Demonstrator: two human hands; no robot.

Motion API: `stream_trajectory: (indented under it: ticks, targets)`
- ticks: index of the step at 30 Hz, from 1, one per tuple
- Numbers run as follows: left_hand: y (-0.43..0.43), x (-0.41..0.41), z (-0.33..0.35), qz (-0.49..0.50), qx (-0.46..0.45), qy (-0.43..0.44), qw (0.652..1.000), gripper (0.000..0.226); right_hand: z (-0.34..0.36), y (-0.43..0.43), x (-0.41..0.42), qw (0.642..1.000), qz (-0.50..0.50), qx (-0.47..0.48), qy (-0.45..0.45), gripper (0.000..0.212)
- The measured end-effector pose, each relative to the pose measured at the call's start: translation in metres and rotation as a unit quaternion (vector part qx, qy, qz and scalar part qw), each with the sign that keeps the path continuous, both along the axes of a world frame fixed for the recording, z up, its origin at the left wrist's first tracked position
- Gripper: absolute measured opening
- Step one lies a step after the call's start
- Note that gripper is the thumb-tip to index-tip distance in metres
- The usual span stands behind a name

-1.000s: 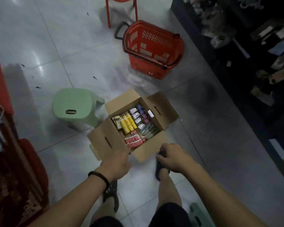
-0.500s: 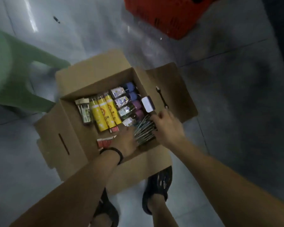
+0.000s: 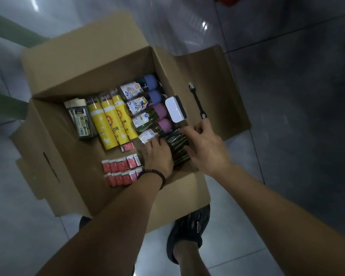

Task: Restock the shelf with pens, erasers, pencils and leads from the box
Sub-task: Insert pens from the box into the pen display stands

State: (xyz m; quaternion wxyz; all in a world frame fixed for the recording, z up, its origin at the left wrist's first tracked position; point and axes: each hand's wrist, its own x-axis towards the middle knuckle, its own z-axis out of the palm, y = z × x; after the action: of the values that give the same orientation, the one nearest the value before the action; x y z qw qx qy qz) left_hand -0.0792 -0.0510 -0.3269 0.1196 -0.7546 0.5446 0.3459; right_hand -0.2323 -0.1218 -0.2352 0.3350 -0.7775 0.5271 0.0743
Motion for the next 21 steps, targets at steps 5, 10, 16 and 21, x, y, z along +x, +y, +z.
stream_trajectory:
  ticks: [5,10,16,21]
  targets:
    - [-0.004,-0.006,0.003,-0.038,0.039,-0.01,0.998,0.048,-0.001,-0.001,-0.002,1.0,0.001,0.001,-0.013,0.056]
    - [-0.011,0.006,0.005,-0.068,0.058,0.052,0.995,0.043,-0.001,-0.001,-0.002,1.0,0.005,-0.014,-0.026,0.053]
    - [-0.012,0.026,0.016,0.101,0.07,0.203,0.971,0.027,0.009,0.002,-0.007,0.99,-0.093,0.016,-0.105,0.044]
    - [-0.005,0.036,0.066,0.268,0.018,0.281,0.921,0.019,0.039,0.012,-0.002,0.968,-0.22,0.048,-0.114,0.039]
